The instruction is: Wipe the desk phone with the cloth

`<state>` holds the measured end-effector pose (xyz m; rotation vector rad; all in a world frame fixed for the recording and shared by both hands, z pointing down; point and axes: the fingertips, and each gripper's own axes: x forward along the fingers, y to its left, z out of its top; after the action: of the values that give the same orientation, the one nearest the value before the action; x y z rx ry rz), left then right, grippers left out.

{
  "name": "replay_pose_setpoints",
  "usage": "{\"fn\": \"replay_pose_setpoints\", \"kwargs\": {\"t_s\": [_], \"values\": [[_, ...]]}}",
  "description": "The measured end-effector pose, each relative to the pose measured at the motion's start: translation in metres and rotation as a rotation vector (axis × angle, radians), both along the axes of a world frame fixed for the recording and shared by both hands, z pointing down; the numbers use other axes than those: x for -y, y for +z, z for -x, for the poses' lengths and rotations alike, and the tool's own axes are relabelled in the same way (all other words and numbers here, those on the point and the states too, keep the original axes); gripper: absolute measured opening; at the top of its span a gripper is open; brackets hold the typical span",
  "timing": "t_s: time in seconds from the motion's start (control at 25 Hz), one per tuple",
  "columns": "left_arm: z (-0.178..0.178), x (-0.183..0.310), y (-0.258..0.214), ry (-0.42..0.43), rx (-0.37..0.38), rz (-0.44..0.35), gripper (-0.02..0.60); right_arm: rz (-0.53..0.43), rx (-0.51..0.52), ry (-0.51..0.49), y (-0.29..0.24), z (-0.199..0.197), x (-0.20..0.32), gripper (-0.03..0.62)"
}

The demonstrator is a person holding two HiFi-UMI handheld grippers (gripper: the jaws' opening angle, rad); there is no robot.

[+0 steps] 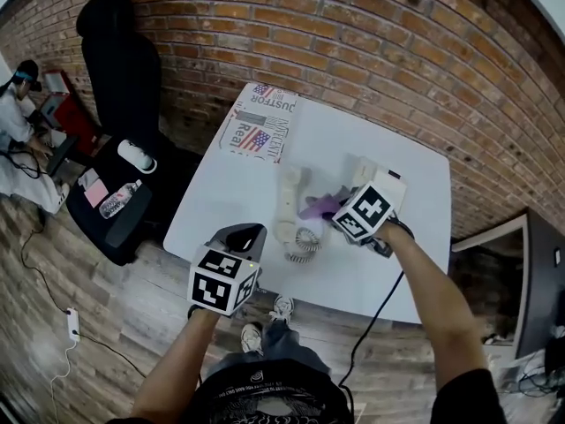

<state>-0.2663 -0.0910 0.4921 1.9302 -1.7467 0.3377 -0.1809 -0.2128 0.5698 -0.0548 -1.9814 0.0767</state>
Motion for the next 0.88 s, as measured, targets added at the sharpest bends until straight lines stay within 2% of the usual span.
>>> {"fn": "replay_pose_setpoints", "kwargs": {"t_s": [0.48, 0.88], "values": [[-0.005, -0.028, -0.003, 0.057, 0.002, -0.014, 0.006, 0.002, 0.14, 0.218, -0.011, 0.0, -0.021, 0.044], [-0.019, -0.017, -0.027, 0.134, -0.006, -0.077, 0.006, -0.051, 0.437, 0.58, -0.077, -0.03, -0.015, 0.044]]}}
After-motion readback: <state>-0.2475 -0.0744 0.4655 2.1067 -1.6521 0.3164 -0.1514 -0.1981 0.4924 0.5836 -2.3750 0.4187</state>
